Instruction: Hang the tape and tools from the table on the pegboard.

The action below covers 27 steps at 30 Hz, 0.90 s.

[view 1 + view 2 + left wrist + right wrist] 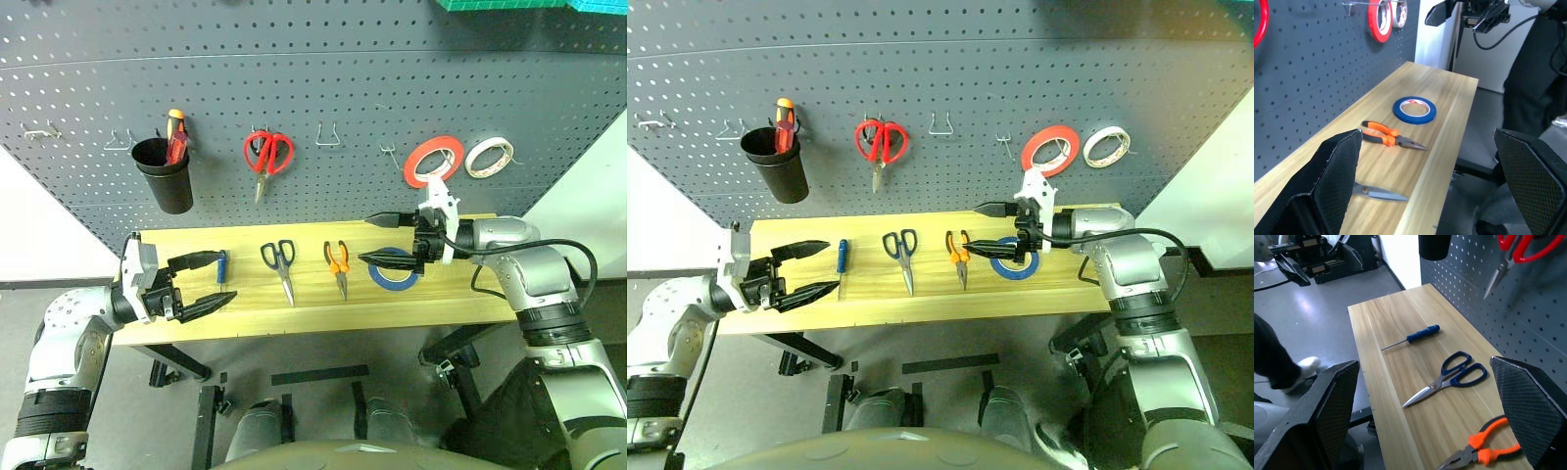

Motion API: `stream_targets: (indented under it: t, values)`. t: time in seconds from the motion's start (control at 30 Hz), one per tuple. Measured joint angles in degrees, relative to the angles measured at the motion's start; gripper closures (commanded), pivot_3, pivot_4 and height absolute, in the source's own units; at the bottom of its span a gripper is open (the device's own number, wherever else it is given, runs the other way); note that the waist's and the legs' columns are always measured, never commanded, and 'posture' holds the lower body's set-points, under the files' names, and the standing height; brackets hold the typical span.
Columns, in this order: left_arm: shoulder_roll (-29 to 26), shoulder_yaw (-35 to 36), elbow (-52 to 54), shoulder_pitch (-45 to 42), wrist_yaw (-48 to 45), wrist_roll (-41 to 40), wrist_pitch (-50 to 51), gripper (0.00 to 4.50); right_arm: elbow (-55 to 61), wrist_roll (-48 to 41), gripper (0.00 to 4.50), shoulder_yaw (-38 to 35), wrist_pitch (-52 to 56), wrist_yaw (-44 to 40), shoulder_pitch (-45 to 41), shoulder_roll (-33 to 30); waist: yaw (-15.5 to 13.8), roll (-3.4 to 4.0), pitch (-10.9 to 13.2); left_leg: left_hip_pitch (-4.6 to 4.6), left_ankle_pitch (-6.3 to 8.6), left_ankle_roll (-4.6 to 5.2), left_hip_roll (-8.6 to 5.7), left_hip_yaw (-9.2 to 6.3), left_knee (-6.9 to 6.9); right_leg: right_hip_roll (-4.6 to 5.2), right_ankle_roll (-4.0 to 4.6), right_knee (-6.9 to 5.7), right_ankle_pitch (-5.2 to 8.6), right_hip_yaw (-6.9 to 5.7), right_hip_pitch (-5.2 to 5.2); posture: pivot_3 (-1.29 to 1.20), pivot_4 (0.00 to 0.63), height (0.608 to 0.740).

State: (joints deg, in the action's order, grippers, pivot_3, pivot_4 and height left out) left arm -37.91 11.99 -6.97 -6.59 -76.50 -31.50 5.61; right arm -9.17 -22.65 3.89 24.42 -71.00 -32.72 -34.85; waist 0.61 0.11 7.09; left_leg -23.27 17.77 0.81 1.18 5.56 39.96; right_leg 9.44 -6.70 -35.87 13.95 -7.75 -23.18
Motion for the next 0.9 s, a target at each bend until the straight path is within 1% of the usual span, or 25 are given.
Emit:
stream_targets:
  t: [0.17, 0.3, 0.33, 0.53, 0.57, 0.7, 0.83, 0.9]
  values:
    - [-0.02, -0.25, 0.42, -1.64, -0.07, 0.0, 0.25, 0.01, -0.06, -0.02, 0.0, 0.0, -0.69, 0.77, -0.01, 0.21, 0.02, -0.01, -0.01, -0.01, 0.0, 0.0, -0.02, 0.04, 0.0, 0.01, 0.0, 0.01, 0.0, 0.01, 0.01, 0.04, 0.084, 0.74]
    - [0.06, -1.21, 1.39, -1.15, -0.04, -0.14, 1.33, 0.01, -0.01, -0.27, 0.0, -0.52, -0.46, 1.83, 0.08, 0.46, 0.11, -0.01, 0.0, -0.02, 0.0, 0.0, -0.01, 0.12, 0.0, 0.01, 0.0, 0.0, 0.0, 0.01, -0.01, 0.03, 0.084, 0.74]
    - [0.06, -1.28, 1.48, -0.97, -0.03, -0.19, 1.44, 0.01, 0.04, -0.31, 0.0, -0.58, -0.37, 2.0, 0.19, 0.46, 0.12, -0.01, 0.0, -0.02, 0.0, 0.0, 0.0, 0.16, 0.0, 0.0, 0.0, 0.0, 0.0, 0.01, -0.01, 0.02, 0.096, 0.74]
    - [0.2, -2.01, 1.69, -0.54, 0.06, -0.16, 1.71, 0.01, 0.09, 0.36, 0.0, -0.57, 0.24, 2.5, 1.19, -0.42, 0.19, 0.0, 0.01, -0.02, 0.0, 0.0, 0.02, 0.21, 0.0, 0.01, 0.0, 0.01, 0.0, 0.02, -0.02, -0.02, 0.095, 0.74]
    - [0.3, -2.16, 1.65, -0.55, 0.07, -0.12, 1.69, 0.01, 0.07, 1.07, 0.0, -0.51, 0.18, 2.83, 1.19, -0.77, 0.19, 0.0, 0.01, -0.02, 0.0, 0.0, 0.02, 0.2, 0.0, 0.01, 0.0, 0.01, 0.0, 0.01, -0.02, -0.03, 0.112, 0.74]
    - [1.34, -3.9, 1.11, -1.39, 0.4, 1.32, 1.32, 0.01, -0.67, 4.44, 0.0, 0.25, -1.1, 4.4, 1.94, -2.4, 0.23, 0.02, 0.15, -0.01, 0.01, 0.02, 0.03, 0.18, 0.0, 0.01, 0.0, 0.04, 0.0, 0.01, -0.02, -0.03, 0.131, 0.74]
    - [2.59, -5.73, -2.58, -6.33, 0.9, 3.45, 0.6, 0.01, -1.82, 8.29, 0.0, 2.79, -0.94, 8.02, 2.8, -1.94, 0.39, -0.02, 0.74, 0.01, 0.0, 0.01, 0.06, 0.12, 0.03, 0.01, 0.0, -0.03, 0.0, 0.02, -0.03, -0.04, 0.164, 0.74]
    - [4.35, -6.96, -4.38, -9.24, 1.99, 5.44, -1.29, 0.01, -3.75, 10.8, 0.0, 3.79, -0.97, 10.64, 2.74, -1.74, 0.42, 0.07, 1.17, 0.02, 0.02, 0.05, 0.02, 0.11, 0.03, 0.04, 0.01, -0.03, 0.0, 0.09, -0.03, -0.05, 0.178, 0.74]
